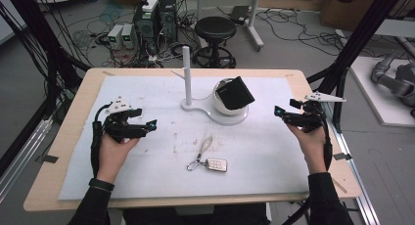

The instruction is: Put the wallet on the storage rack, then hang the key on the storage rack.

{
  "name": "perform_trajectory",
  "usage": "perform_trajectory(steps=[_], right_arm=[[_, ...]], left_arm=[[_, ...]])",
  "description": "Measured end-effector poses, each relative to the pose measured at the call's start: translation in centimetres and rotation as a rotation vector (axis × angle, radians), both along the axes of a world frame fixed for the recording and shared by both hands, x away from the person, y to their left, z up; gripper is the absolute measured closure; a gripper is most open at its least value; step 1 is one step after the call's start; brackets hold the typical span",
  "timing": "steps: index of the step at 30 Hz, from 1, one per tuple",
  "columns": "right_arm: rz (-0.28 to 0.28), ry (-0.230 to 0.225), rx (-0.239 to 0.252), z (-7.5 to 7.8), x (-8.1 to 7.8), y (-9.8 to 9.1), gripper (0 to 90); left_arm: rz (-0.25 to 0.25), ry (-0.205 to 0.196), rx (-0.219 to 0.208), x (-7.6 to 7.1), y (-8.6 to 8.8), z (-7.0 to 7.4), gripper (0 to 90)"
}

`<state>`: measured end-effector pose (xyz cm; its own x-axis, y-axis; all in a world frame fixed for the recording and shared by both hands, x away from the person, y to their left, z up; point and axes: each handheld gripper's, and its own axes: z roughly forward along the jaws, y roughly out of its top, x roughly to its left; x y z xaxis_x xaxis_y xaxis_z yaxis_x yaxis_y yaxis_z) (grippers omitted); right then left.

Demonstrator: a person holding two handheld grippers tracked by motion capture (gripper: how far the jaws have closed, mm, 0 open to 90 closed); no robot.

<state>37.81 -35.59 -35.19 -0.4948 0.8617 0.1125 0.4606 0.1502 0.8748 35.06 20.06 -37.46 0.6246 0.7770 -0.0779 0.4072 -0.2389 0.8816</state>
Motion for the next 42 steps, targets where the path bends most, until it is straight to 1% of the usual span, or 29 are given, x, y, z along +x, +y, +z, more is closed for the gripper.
perform_trajectory(steps=[2,3,8,12,19,23,27,30,32,35,37,38,40,41,42], right_arm=[[-0.003,0.004,0.007,-0.1,0.0,-0.1,21.3],[-0.012,0.007,0.014,-0.3,-0.1,-0.5,21.1],[-0.023,0.021,0.025,-0.6,-0.1,-0.8,21.0],[-0.027,0.013,0.031,-0.6,-0.2,-1.0,21.0],[-0.033,0.012,0.025,-0.7,-0.2,-1.1,21.0],[-0.032,0.010,0.013,-0.9,0.0,-1.1,21.0],[-0.036,0.013,0.018,-1.0,0.1,-1.2,21.1],[-0.044,0.022,0.016,-1.2,0.2,-1.2,21.2],[-0.043,0.023,0.010,-1.3,0.3,-1.2,21.3],[-0.048,0.020,0.007,-1.5,0.4,-1.2,21.3],[-0.050,0.032,0.007,-1.6,0.5,-1.2,21.3],[-0.047,0.031,0.005,-1.7,0.5,-1.3,21.3],[-0.047,0.035,0.008,-1.7,0.6,-1.3,21.3],[-0.048,0.038,0.007,-1.8,0.6,-1.4,21.3],[-0.047,0.038,0.008,-1.8,0.7,-1.4,21.3]], left_arm=[[-0.001,0.000,-0.001,0.0,0.0,0.0,24.3],[0.002,0.001,0.003,0.0,0.0,0.0,24.2],[0.000,-0.005,0.003,-0.1,-0.1,0.1,24.3],[-0.007,-0.005,0.003,-0.1,-0.2,0.2,24.3],[-0.009,-0.004,0.004,-0.2,-0.4,0.3,24.3],[-0.009,-0.007,0.008,-0.6,-0.8,0.5,24.3],[-0.009,-0.011,0.014,-1.1,-1.3,0.6,24.3],[-0.007,-0.019,0.011,-1.6,-2.3,0.6,24.3],[-0.016,-0.015,0.014,-1.7,-3.0,0.4,24.7],[-0.036,-0.006,0.020,-1.9,-4.5,0.0,25.1],[-0.051,0.006,0.026,-2.0,-5.5,-0.4,25.8],[-0.063,0.012,0.033,-2.1,-5.9,-0.6,26.1],[-0.081,0.024,0.028,-2.2,-7.0,-1.1,27.2],[-0.081,0.024,0.028,-2.2,-7.0,-1.1,27.7],[-0.097,0.043,0.037,-2.4,-8.0,-1.5,28.9]])
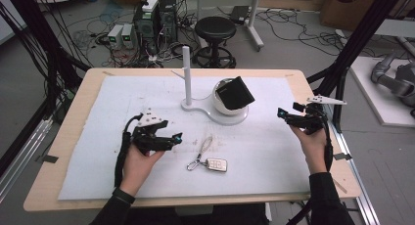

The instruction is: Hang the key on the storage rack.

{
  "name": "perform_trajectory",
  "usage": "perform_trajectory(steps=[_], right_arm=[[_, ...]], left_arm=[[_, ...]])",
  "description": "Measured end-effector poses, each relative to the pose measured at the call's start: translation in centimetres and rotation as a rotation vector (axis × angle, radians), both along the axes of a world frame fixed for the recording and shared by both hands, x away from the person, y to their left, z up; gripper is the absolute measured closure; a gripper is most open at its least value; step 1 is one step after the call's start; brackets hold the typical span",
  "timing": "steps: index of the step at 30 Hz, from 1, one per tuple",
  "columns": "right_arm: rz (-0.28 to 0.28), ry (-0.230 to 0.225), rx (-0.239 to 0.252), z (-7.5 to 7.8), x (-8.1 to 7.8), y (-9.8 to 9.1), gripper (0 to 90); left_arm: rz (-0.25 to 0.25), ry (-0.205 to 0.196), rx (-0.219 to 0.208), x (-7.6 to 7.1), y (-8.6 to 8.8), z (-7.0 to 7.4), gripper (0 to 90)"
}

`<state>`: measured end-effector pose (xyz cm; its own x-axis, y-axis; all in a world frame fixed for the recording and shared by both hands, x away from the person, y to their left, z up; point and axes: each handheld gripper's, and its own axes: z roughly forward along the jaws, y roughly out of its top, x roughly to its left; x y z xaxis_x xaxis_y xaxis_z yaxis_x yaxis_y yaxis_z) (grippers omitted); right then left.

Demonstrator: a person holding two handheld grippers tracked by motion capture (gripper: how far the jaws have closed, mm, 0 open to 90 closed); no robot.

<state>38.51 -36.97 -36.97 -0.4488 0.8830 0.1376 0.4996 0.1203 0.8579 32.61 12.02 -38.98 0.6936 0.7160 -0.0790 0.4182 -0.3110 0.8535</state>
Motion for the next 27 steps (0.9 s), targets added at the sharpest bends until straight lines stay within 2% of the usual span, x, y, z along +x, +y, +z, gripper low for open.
perform_trajectory(steps=[6,13,20,23,27], right_arm=[[-0.003,0.002,0.001,0.0,0.0,0.0,21.3],[-0.004,0.008,-0.001,-0.1,0.0,0.0,21.4],[-0.005,0.009,0.005,-0.2,0.1,-0.2,21.4],[-0.007,0.015,0.008,-0.4,0.2,-0.2,21.4],[-0.009,0.012,0.008,-0.4,0.2,-0.3,21.4]], left_arm=[[-0.010,0.047,0.013,-0.8,-2.8,-1.2,34.7],[0.002,0.095,0.027,-1.3,-5.1,-2.9,43.8],[0.008,0.138,0.051,-1.4,-6.9,-4.5,50.9],[0.014,0.152,0.074,-1.5,-7.4,-4.9,52.9],[0.014,0.160,0.076,-1.4,-7.6,-5.1,55.9]])
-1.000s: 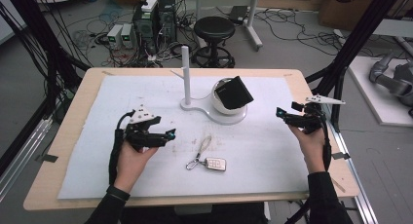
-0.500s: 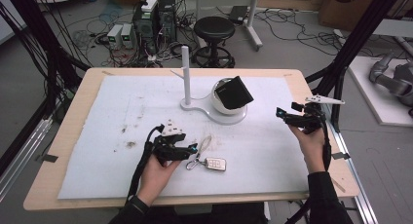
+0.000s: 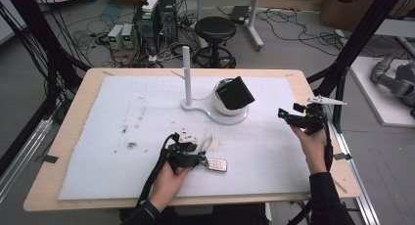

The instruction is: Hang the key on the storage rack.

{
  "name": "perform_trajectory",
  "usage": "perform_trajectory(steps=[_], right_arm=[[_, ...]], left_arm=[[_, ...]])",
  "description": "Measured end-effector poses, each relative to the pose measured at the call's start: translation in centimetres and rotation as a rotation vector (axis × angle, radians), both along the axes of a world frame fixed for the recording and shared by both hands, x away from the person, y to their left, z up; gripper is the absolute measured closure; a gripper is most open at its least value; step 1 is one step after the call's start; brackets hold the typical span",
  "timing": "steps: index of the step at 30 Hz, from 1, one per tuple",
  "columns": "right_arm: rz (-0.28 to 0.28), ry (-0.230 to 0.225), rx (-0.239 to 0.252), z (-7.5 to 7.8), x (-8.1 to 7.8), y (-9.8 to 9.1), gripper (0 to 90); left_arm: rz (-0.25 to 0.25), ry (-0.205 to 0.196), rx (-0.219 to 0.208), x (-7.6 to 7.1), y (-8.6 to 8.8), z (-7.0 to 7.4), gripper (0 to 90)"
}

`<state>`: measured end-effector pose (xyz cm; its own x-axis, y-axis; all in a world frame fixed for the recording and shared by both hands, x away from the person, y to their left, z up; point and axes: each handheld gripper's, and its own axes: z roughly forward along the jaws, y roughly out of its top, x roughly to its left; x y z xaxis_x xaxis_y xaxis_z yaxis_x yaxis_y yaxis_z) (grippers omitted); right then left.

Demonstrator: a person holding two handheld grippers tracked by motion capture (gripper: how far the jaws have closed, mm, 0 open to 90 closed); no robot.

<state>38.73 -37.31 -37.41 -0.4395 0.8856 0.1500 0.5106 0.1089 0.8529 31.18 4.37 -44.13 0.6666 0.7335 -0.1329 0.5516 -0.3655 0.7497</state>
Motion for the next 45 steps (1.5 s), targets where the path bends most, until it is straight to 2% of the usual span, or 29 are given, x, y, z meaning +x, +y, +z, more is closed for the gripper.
perform_trajectory(steps=[1,6,10,11,12,14,16,17,22,23,24,28,30,32,37,40,45], right_arm=[[0.000,-0.001,0.000,0.0,0.0,0.0,21.4],[-0.002,0.001,0.000,0.0,0.0,0.0,21.5],[-0.004,0.001,0.000,0.0,0.0,0.0,21.5],[-0.004,0.002,0.001,0.0,-0.1,0.0,21.5],[-0.004,0.002,0.000,0.0,0.0,0.0,21.5],[-0.004,0.003,-0.001,0.0,0.0,0.0,21.5],[-0.004,0.002,-0.003,0.0,0.0,0.0,21.5],[-0.004,0.002,-0.002,-0.1,0.0,0.0,21.5],[-0.005,0.004,-0.001,0.0,0.0,0.0,21.5],[-0.005,0.002,-0.003,0.0,0.0,-0.1,21.6],[-0.005,0.003,-0.001,0.0,0.0,0.0,21.5],[-0.004,0.003,-0.001,-0.1,0.0,-0.1,21.6],[-0.004,0.003,-0.002,-0.1,0.0,0.0,21.6],[-0.003,0.000,-0.003,-0.1,0.0,0.0,21.5],[-0.002,0.003,-0.004,-0.1,0.0,0.0,21.5],[-0.004,0.004,-0.003,-0.1,0.0,0.1,21.5],[-0.005,0.005,-0.002,-0.1,0.0,0.0,21.6]], left_arm=[[-0.001,-0.006,0.014,-0.1,-0.1,0.0,56.0],[-0.001,-0.021,0.030,-0.4,-0.3,0.0,58.8],[-0.019,-0.028,0.035,-0.7,-0.6,0.0,67.9],[-0.023,-0.052,0.065,-0.9,-0.9,-0.1,68.2],[-0.025,-0.060,0.075,-0.9,-0.9,-0.1,68.9],[-0.028,-0.059,0.073,-1.0,-0.9,0.0,71.5],[-0.033,-0.055,0.064,-1.0,-0.9,0.0,78.0],[-0.048,-0.065,0.071,-1.0,-0.9,0.0,80.4],[-0.063,-0.071,0.081,-1.0,-0.9,0.0,80.9],[-0.073,-0.069,0.074,-0.9,-0.7,0.1,80.9],[-0.079,-0.083,0.063,-0.8,-0.5,0.3,80.9],[-0.074,-0.106,0.040,-0.7,-0.2,1.0,81.0],[-0.053,-0.153,0.013,-0.6,0.5,2.0,81.1],[-0.034,-0.182,0.001,-0.5,1.0,2.8,81.1],[0.011,-0.236,-0.049,-0.1,2.6,4.8,81.1],[0.028,-0.252,-0.065,0.1,3.1,5.6,81.2],[0.069,-0.318,-0.104,0.6,4.1,7.9,81.2]])
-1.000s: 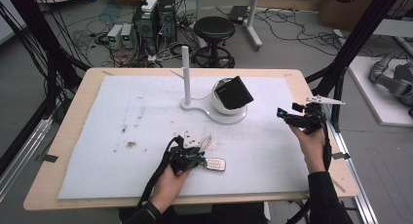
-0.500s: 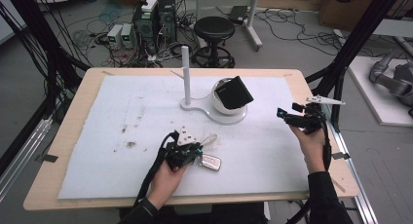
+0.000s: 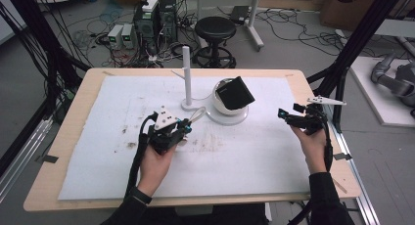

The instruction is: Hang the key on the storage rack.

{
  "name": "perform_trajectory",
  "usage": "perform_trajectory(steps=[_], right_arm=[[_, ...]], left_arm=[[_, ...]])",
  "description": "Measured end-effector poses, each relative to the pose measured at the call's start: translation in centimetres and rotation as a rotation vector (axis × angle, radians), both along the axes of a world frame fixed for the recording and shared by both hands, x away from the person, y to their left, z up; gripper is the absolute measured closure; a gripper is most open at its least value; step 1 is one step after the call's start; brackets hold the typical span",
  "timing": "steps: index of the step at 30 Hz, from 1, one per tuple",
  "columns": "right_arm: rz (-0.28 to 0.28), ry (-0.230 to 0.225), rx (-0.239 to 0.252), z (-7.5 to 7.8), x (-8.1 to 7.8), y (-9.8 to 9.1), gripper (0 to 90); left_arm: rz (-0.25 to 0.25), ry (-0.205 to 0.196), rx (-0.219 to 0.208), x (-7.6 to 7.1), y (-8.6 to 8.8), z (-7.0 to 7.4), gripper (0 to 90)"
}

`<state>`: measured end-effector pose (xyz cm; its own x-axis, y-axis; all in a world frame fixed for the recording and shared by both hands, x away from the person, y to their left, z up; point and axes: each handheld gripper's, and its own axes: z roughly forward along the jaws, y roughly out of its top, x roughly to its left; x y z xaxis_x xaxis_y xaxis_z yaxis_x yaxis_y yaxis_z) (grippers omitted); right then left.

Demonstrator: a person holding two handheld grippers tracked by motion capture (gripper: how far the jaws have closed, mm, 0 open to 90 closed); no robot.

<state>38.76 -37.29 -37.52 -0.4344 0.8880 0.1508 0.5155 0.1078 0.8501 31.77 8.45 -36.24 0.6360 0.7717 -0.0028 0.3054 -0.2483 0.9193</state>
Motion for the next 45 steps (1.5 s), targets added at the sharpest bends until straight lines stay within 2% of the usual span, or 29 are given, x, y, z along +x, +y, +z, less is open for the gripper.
perform_trajectory(steps=[2,9,13,20,24,28,36,45], right_arm=[[0.000,-0.003,-0.001,0.0,0.0,0.0,21.6],[-0.002,-0.001,0.005,0.0,0.0,-0.1,21.5],[-0.003,-0.003,0.008,0.0,0.0,-0.2,21.6],[-0.002,0.000,0.011,0.0,0.0,-0.2,21.5],[-0.005,0.004,0.011,-0.1,0.1,-0.2,21.6],[0.001,0.002,0.006,-0.1,0.2,-0.1,21.5],[0.003,0.006,0.006,-0.2,0.3,0.0,21.6],[0.003,0.008,0.012,-0.2,0.3,-0.1,21.6]], left_arm=[[0.012,-0.018,-0.018,0.3,0.3,0.8,81.2],[0.044,-0.073,-0.040,1.2,0.7,2.7,81.2],[0.070,-0.099,-0.056,1.6,0.8,3.1,81.2],[0.122,-0.117,-0.094,2.7,1.7,3.6,81.2],[0.147,-0.127,-0.089,3.1,2.2,3.9,81.2],[0.182,-0.140,-0.107,3.7,3.0,4.4,81.2],[0.205,-0.157,-0.095,4.6,3.2,5.3,81.2],[0.236,-0.156,-0.073,6.1,2.8,5.0,81.1]])
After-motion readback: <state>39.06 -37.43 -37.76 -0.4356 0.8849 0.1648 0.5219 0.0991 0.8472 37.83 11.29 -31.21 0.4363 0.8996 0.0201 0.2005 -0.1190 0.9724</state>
